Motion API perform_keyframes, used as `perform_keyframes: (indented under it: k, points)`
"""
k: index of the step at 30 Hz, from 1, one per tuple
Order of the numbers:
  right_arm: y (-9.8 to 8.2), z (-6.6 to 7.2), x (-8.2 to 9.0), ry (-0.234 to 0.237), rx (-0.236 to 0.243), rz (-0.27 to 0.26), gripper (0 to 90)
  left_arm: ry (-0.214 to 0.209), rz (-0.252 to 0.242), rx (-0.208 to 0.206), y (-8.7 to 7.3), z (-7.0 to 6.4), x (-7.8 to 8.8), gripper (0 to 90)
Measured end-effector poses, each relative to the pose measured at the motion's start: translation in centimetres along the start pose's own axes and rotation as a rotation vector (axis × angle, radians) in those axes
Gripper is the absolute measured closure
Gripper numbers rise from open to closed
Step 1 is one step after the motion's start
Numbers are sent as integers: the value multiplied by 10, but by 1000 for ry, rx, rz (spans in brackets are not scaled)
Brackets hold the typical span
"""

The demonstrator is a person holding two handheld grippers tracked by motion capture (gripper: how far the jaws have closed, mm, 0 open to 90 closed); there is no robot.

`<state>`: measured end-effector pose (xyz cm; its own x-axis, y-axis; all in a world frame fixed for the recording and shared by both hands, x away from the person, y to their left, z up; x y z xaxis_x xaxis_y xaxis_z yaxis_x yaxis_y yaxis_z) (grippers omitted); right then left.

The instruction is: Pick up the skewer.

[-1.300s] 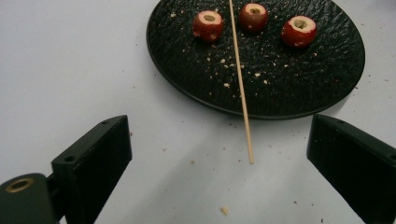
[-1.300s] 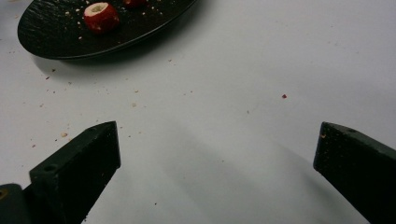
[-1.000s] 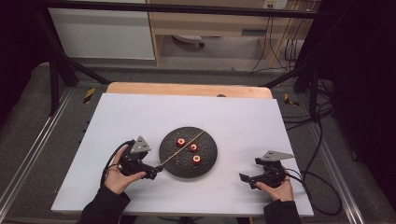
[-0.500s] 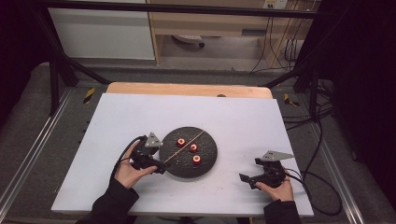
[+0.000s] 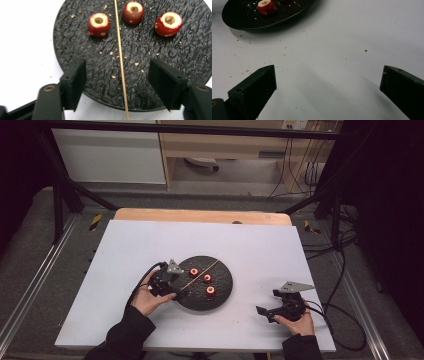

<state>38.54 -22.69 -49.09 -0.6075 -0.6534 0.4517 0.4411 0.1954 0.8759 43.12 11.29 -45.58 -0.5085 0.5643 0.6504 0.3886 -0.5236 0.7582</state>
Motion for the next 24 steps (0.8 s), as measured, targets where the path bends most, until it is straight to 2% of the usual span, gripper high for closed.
perform_keyframes:
  k: [3,8,9,11,17,24]
  points:
    - [0,0,0,0,0,0,14,-6,19,0,0,0,-4,349]
    - [0,0,0,1,1,-1,14,-24,59,9,-3,-1,-10,471]
    - [0,0,0,1,1,-1,14,-32,66,18,-3,-1,-11,471]
    - [0,0,0,1,1,1,14,-46,86,30,-4,-1,-14,532]
    - [0,0,0,2,-2,-4,14,-49,97,41,-3,0,-15,614]
    - [0,0,0,4,-5,-3,13,-43,108,24,-1,-2,-18,713]
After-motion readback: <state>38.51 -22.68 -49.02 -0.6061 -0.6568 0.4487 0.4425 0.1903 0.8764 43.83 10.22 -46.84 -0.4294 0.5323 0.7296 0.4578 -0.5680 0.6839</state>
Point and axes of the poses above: each handheld gripper's, and its own axes: x roughly backward along the jaws, y roughly out of its top, z roughly to its left, the point moved 6 cm from there along -x, roughly forward along the jaws, and after that the axes turned 12 degrees about -z, right-handed, at the moved point
